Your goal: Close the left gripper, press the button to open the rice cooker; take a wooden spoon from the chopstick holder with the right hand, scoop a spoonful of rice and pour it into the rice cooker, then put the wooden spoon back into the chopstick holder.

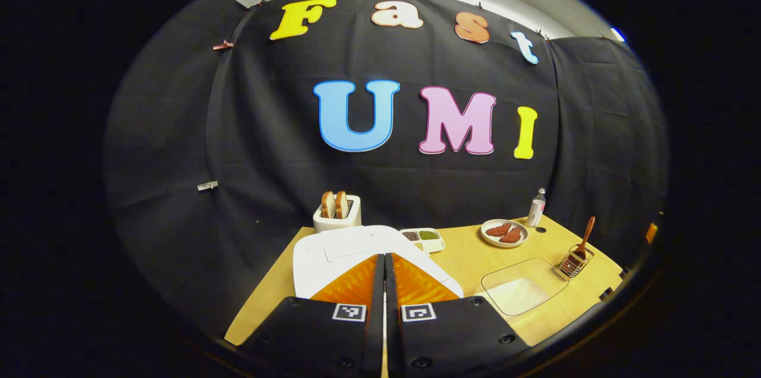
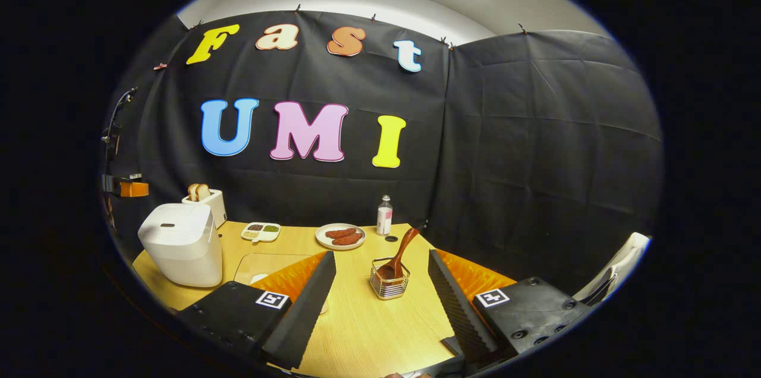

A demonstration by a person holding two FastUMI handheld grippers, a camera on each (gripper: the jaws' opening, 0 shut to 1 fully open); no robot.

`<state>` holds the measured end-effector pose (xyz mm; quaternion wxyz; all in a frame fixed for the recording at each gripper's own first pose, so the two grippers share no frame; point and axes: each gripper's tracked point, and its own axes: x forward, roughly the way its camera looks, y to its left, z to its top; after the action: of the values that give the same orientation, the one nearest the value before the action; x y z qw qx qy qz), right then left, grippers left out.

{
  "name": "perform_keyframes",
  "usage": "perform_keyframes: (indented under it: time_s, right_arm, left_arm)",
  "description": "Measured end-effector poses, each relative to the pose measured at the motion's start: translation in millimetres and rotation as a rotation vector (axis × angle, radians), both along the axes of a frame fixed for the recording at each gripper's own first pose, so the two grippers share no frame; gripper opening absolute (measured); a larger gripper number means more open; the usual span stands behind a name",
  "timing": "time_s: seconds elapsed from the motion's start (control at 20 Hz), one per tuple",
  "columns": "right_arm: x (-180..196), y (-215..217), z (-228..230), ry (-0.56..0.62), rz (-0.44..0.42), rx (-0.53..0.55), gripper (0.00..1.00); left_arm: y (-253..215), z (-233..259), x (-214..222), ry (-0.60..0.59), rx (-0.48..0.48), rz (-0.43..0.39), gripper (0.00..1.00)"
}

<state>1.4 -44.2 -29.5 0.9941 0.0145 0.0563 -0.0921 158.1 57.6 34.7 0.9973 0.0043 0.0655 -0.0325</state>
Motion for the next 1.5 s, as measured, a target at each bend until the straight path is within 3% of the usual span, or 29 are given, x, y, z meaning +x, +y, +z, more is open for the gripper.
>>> perform_keyframes:
  time_s: [0.3, 0.55, 1.05, 1.25, 1.5]
  right_arm:
    - [-2.5, -16.9, -2.2, 0.021, -0.036, 0.002, 0.98]
    - [20.6, -23.9, -5.2, 0.032, -0.017, 0.019, 0.98]
    - [71.1, -19.9, -18.7, 0.054, 0.100, 0.054, 0.98]
    - [89.5, -22.7, -16.6, 0.043, 0.137, 0.056, 0.98]
    - [109.8, -32.0, -20.0, 0.037, 0.161, 0.066, 0.98]
  left_arm:
    - [4.9, -44.5, 36.3, 0.202, -0.083, 0.011, 0.06]
    - [4.0, -78.4, 51.1, 0.322, -0.113, 0.031, 0.06]
    - [0.9, -100.4, 54.3, 0.362, -0.105, 0.125, 0.07]
    - [1.2, -79.4, 54.9, 0.296, -0.062, 0.168, 0.07]
    - [3.9, 13.1, 40.3, -0.020, 0.011, 0.274, 0.08]
